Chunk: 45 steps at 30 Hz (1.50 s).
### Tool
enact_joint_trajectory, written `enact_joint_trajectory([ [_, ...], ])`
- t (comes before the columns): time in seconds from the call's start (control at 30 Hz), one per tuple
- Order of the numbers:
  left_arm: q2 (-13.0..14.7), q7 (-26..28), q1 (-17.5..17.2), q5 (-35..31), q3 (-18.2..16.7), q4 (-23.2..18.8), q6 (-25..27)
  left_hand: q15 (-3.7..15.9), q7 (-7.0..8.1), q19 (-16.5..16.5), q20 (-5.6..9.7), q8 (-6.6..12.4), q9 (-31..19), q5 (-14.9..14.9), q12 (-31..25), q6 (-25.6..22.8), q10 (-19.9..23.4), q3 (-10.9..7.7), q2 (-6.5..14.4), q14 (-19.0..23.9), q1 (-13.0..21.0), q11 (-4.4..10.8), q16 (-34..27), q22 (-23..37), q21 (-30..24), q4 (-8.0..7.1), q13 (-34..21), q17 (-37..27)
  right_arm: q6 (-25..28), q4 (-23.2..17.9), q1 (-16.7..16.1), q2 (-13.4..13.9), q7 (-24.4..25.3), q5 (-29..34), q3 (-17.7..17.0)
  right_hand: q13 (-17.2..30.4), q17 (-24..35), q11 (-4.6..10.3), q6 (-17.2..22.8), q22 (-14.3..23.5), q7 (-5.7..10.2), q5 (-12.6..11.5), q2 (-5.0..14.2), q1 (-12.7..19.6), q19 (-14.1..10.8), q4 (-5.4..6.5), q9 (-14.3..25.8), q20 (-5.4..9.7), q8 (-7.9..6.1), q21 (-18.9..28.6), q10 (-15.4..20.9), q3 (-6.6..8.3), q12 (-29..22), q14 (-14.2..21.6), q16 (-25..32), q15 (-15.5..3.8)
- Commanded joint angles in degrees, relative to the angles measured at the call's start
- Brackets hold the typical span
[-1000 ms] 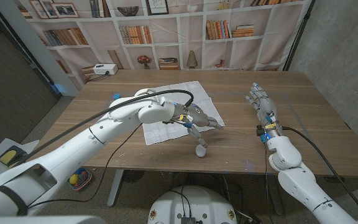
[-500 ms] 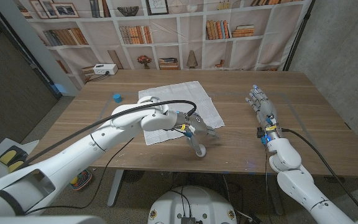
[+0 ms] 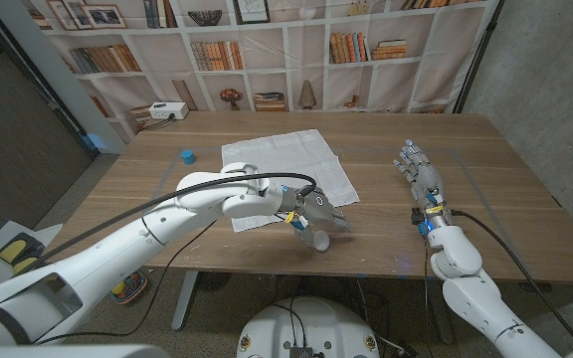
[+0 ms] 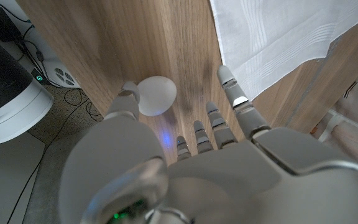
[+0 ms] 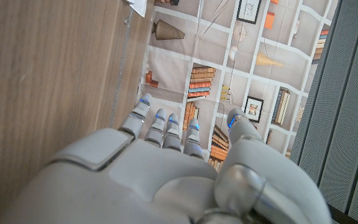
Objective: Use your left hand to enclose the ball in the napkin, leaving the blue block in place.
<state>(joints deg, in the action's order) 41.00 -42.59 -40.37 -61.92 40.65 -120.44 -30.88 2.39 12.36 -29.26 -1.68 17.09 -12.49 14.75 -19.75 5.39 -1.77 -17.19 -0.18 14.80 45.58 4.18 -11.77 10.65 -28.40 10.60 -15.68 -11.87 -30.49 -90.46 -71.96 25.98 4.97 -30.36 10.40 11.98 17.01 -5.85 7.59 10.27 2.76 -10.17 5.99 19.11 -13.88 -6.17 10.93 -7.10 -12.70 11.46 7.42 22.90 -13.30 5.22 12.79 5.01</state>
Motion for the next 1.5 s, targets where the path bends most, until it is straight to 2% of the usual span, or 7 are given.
enact_joint_trajectory([
  [0.03, 1.17, 3.2, -0.17, -2.23, -0.28, 0.31, -5.46, 4.0, 0.17, -0.82, 1.44, 1.21, -0.42, -0.77, -0.84, -1.82, 1.28, -0.86, -0.22, 1.31, 4.9, -0.19, -0.75, 0.11, -0.23, 0.1, -0.17, -0.38, -0.33, 0.05, -0.88, -0.65, 0.81, 0.08, 0.07, 0.16, 0.15, 0.06, 0.69, 0.1, 0.11, 0.18, -0.02, -0.4, 0.27, 0.03, 0.08, 0.08, 0.05, 0.2, 0.43, -0.31, 0.26, 0.32, 0.22, 0.22],
  [0.5, 2.39, 11.01, -2.0, -3.76, -1.71, 1.35, -9.25, 6.63, -0.02, -3.41, 2.57, 5.84, -1.38, -2.91, -4.09, -9.96, 7.14, -0.95, 1.65, 5.88, 15.09, 0.85, -3.05, 0.55, -1.4, -0.97, -0.94, -2.13, -0.78, -0.25, -1.74, -0.79, 1.83, 0.77, -0.06, 0.16, 0.14, -0.25, 0.86, 0.11, 0.06, 0.18, -0.03, -1.35, 0.39, 0.46, 0.05, 0.09, 0.27, 0.19, 1.02, -0.8, 0.18, 0.68, 0.42, 0.13],
  [0.77, 2.41, 13.73, -2.93, -2.32, -2.62, 3.58, -9.66, 7.89, -0.01, -6.49, 3.19, 9.05, -1.84, -3.79, -6.63, -15.63, 11.0, 0.1, 2.68, 9.59, 18.26, 1.22, -5.5, 0.76, -3.21, -1.08, -2.02, -4.22, -0.8, 0.1, -1.43, -0.89, 1.41, 0.38, 0.14, 0.16, 0.1, -0.29, 0.91, 0.11, 0.08, 0.15, -0.07, -1.58, 0.39, 0.5, 0.04, 0.08, 0.36, 0.21, 1.1, -0.95, 0.21, 0.72, 0.43, 0.1],
  [1.17, 2.17, 13.46, -3.24, 0.78, -2.4, 6.85, -10.4, 7.98, -0.16, -9.06, 4.93, 11.09, -1.9, -4.18, -8.34, -18.92, 12.89, 0.67, 4.07, 12.28, 21.21, 0.61, -7.59, 0.78, -5.03, -1.11, -3.11, -6.44, 0.4, -0.56, -1.0, -0.56, 1.99, 1.05, 0.42, 0.17, 0.01, -0.3, 0.91, 0.11, 0.09, 0.1, -0.02, -1.75, 0.35, 0.48, 0.03, 0.08, 0.52, 0.24, 1.11, -1.09, 0.31, 0.75, 0.43, 0.22],
  [1.33, 2.13, 15.07, -3.53, 0.66, -2.7, 7.72, -10.67, 8.51, -2.84, -10.81, 7.3, 13.28, -1.95, -4.19, -10.87, -22.81, 16.01, 0.03, 5.11, 15.17, 25.59, -0.41, -8.72, 0.8, -6.71, -0.54, -4.55, -7.57, 0.81, -0.93, -1.03, -0.41, 2.32, 1.31, 0.46, 0.17, -0.02, -0.19, 0.77, 0.11, 0.15, 0.08, 0.04, -1.77, 0.35, 0.46, 0.03, 0.06, 0.63, 0.24, 1.12, -1.12, 0.34, 0.79, 0.44, 0.13],
  [1.47, 2.16, 17.56, -3.85, 0.1, -2.82, 8.67, -11.12, 9.09, -6.35, -12.0, 9.51, 16.51, -2.29, -4.35, -14.48, -29.27, 19.24, -0.29, 5.69, 20.24, 30.35, -0.24, -11.21, 0.87, -8.89, -0.39, -6.98, -10.09, 1.09, -1.25, -1.12, -0.32, 2.73, 1.61, 0.46, 0.17, -0.06, -0.12, 0.57, 0.11, 0.3, 0.06, 0.06, -1.78, 0.33, 0.42, 0.02, 0.08, 0.75, 0.25, 1.17, -1.14, 0.34, 0.88, 0.47, 0.17],
  [1.5, 2.17, 18.27, -3.87, -0.27, -2.83, 8.89, -11.21, 9.19, -8.39, -12.0, 10.25, 17.65, -2.51, -4.39, -15.76, -31.64, 20.05, -0.4, 5.95, 22.17, 32.03, -0.79, -12.21, 0.91, -9.59, -0.35, -7.94, -11.13, 1.11, -1.29, -1.15, -0.34, 2.85, 1.68, 0.46, 0.17, -0.06, -0.13, 0.56, 0.11, 0.32, 0.06, 0.07, -1.77, 0.32, 0.42, 0.02, 0.09, 0.76, 0.26, 1.12, -1.14, 0.37, 0.9, 0.48, 0.17],
])
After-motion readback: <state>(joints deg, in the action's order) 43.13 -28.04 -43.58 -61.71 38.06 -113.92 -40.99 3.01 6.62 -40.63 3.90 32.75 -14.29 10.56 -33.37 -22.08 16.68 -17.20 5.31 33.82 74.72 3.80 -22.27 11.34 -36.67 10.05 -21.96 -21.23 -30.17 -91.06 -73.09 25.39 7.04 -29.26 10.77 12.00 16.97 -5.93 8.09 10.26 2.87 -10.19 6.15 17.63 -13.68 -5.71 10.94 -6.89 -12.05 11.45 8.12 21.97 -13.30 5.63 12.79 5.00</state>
